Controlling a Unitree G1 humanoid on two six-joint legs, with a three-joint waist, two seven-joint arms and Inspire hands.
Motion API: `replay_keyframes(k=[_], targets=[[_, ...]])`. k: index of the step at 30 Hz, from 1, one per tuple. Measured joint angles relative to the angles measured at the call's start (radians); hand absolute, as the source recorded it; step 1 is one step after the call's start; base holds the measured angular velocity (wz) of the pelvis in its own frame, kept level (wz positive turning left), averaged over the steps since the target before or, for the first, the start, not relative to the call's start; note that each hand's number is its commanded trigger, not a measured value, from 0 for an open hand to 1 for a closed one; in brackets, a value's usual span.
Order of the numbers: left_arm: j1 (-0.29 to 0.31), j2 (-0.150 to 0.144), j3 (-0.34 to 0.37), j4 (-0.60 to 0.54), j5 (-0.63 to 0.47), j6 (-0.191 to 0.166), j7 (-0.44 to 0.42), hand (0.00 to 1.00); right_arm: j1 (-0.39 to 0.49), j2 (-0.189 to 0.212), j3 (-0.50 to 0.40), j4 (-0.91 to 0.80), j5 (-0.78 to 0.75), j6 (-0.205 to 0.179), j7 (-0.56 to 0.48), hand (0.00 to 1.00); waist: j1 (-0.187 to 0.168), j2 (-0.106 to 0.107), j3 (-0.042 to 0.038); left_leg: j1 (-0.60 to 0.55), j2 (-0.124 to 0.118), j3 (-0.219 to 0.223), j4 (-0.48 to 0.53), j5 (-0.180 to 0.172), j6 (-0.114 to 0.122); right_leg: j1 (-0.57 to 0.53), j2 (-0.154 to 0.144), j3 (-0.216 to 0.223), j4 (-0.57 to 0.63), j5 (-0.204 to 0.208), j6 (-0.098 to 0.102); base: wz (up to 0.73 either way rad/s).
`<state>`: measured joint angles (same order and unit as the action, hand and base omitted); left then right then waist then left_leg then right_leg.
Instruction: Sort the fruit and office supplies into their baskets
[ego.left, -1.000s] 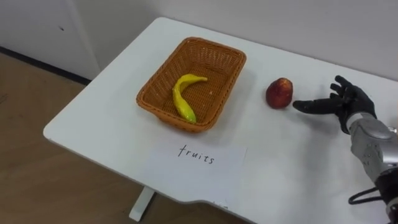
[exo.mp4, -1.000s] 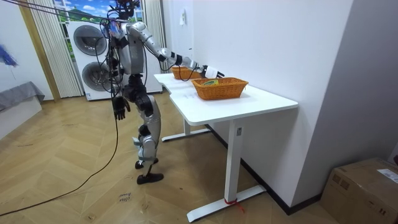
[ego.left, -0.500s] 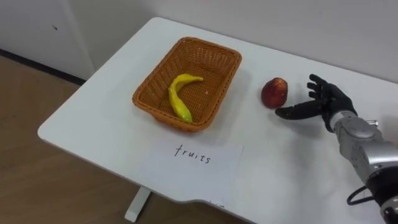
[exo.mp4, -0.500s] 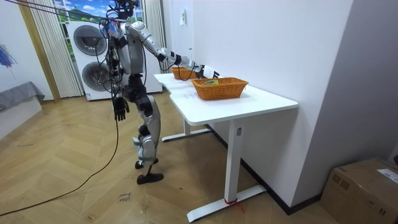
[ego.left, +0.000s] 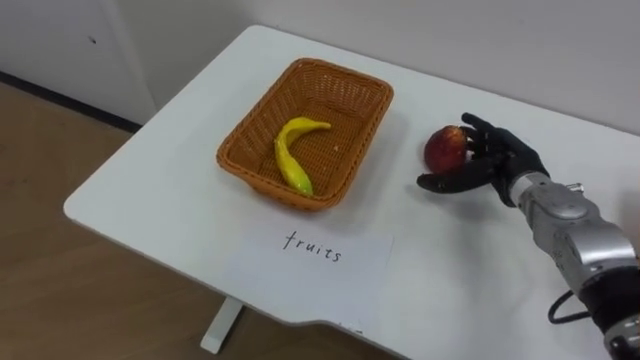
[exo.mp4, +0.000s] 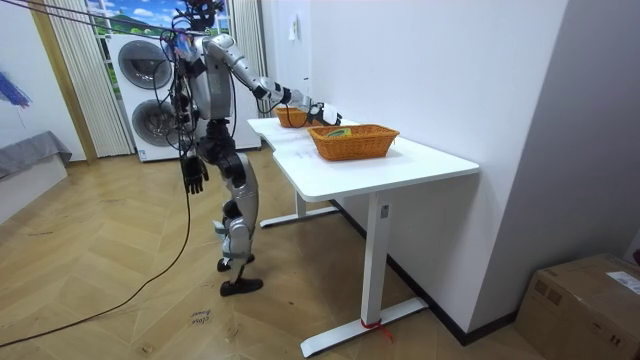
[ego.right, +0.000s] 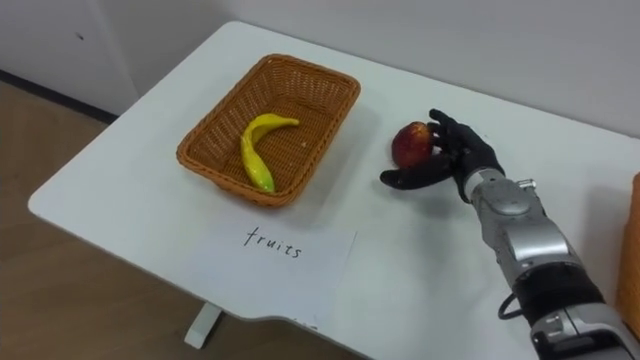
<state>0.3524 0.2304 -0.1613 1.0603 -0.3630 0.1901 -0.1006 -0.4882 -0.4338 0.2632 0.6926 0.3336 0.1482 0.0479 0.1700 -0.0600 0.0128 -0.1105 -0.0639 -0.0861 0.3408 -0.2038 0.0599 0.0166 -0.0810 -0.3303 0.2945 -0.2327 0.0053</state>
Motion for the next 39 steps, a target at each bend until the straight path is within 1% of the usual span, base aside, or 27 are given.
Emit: replay_keyframes(k=[5,10,12,14,16,18,19,25,27,29,30,32,33,35,39], targets=[[-0.009,0.006,-0.001,0.002,0.0,0.0,-0.002,0.0,0.0,0.001,0.017,0.0,-0.047,-0.004,0.022,0.0,0.003,-0.008,0.0019,-0.002,0.0,-0.003,0.005,0.0,0.0,0.001,-0.001,-0.004,-0.001,0.0,0.0,0.0],[-0.011,0.007,-0.001,0.0,0.0,0.002,-0.002,0.0,0.0,0.001,0.023,0.009,-0.061,-0.004,0.017,0.0,0.006,-0.009,0.0018,-0.004,-0.001,-0.003,0.006,0.0,0.0,0.0,0.0,-0.005,-0.004,0.0,0.0,0.0],[-0.015,0.008,-0.001,0.001,-0.001,0.007,0.0,0.0,-0.001,0.001,0.022,0.013,-0.062,-0.005,0.009,0.0,0.006,-0.009,0.0018,-0.007,-0.001,-0.004,0.008,0.0,0.0,-0.001,0.001,-0.005,-0.004,0.0,0.0,0.0],[-0.031,0.008,-0.001,0.014,-0.001,0.016,0.001,0.0,-0.001,0.001,0.022,0.018,-0.064,-0.006,-0.003,0.0,0.01,-0.008,0.0023,-0.008,-0.001,-0.006,0.009,0.0,0.0,-0.001,0.0,-0.013,-0.004,0.0,0.0,0.02],[-0.039,0.008,0.001,0.019,-0.001,0.022,0.002,0.0,-0.011,0.001,0.021,0.048,-0.065,-0.019,-0.002,0.0,0.014,-0.007,0.0023,-0.009,-0.001,-0.006,0.012,0.0,0.0,0.0,0.001,-0.013,-0.004,0.0,0.0,0.0],[-0.043,0.009,0.003,0.02,0.0,0.022,0.001,0.0,-0.023,-0.001,0.018,0.073,-0.066,-0.023,-0.004,0.0,0.017,-0.006,0.0015,-0.013,-0.001,-0.008,0.014,0.0,0.0,-0.002,0.001,-0.015,-0.003,0.0,-0.001,0.02],[-0.046,0.012,0.003,0.02,0.0,0.022,0.0,0.0,-0.035,-0.003,0.018,0.09,-0.065,-0.025,-0.005,0.0,0.019,-0.005,-0.0011,-0.021,-0.001,-0.011,0.019,0.0,0.0,-0.007,0.001,-0.017,-0.001,0.0,-0.001,0.04],[-0.047,0.03,0.001,0.02,0.0,0.03,-0.001,0.0,-0.064,-0.015,0.021,0.148,-0.065,-0.025,-0.017,0.0,0.033,-0.005,-0.0037,-0.026,-0.003,-0.018,0.026,0.0,-0.001,-0.017,-0.002,-0.027,-0.001,-0.001,-0.002,0.03],[-0.048,0.033,0.0,0.02,-0.001,0.03,0.0,0.0,-0.081,-0.017,0.029,0.169,-0.065,-0.025,-0.025,0.0,0.034,-0.006,-0.0046,-0.036,-0.002,-0.017,0.027,0.001,-0.002,-0.028,-0.005,-0.027,0.002,-0.002,-0.003,0.0],[-0.052,0.036,-0.001,0.02,-0.001,0.028,0.002,0.0,-0.088,-0.022,0.029,0.17,-0.064,-0.025,-0.04,0.0,0.038,-0.013,-0.006,-0.054,-0.002,-0.02,0.035,0.002,-0.004,-0.04,-0.004,-0.03,0.015,-0.004,-0.006,0.02],[-0.053,0.036,-0.001,0.02,-0.002,0.028,0.002,0.0,-0.09,-0.023,0.029,0.17,-0.064,-0.025,-0.044,0.0,0.037,-0.014,-0.0051,-0.056,-0.002,-0.022,0.036,0.002,-0.004,-0.042,-0.004,-0.03,0.016,-0.004,-0.006,0.05],[-0.054,0.036,-0.001,0.02,-0.005,0.028,0.003,0.0,-0.096,-0.023,0.029,0.17,-0.064,-0.025,-0.057,0.0,0.037,-0.015,0.0005,-0.061,-0.002,-0.023,0.037,0.002,-0.004,-0.045,-0.004,-0.03,0.017,-0.004,-0.006,0.02],[-0.054,0.036,-0.001,0.02,-0.011,0.028,0.004,0.0,-0.097,-0.024,0.029,0.17,-0.064,-0.025,-0.06,0.0,0.037,-0.015,0.0019,-0.062,-0.002,-0.023,0.037,0.002,-0.004,-0.045,-0.004,-0.03,0.017,-0.004,-0.006,0.0],[-0.054,0.037,-0.001,0.02,-0.038,0.027,0.009,0.0,-0.099,-0.024,0.029,0.169,-0.064,-0.026,-0.073,0.0,0.037,-0.018,0.0026,-0.071,-0.002,-0.023,0.038,0.002,-0.005,-0.056,-0.004,-0.029,0.017,-0.005,-0.007,0.0],[-0.054,0.037,0.0,0.02,-0.038,0.028,0.011,0.0,-0.101,-0.024,0.029,0.168,-0.064,-0.026,-0.083,0.0,0.039,-0.019,0.0035,-0.076,-0.002,-0.023,0.038,0.003,-0.005,-0.061,-0.002,-0.029,0.015,-0.005,-0.007,0.0]])
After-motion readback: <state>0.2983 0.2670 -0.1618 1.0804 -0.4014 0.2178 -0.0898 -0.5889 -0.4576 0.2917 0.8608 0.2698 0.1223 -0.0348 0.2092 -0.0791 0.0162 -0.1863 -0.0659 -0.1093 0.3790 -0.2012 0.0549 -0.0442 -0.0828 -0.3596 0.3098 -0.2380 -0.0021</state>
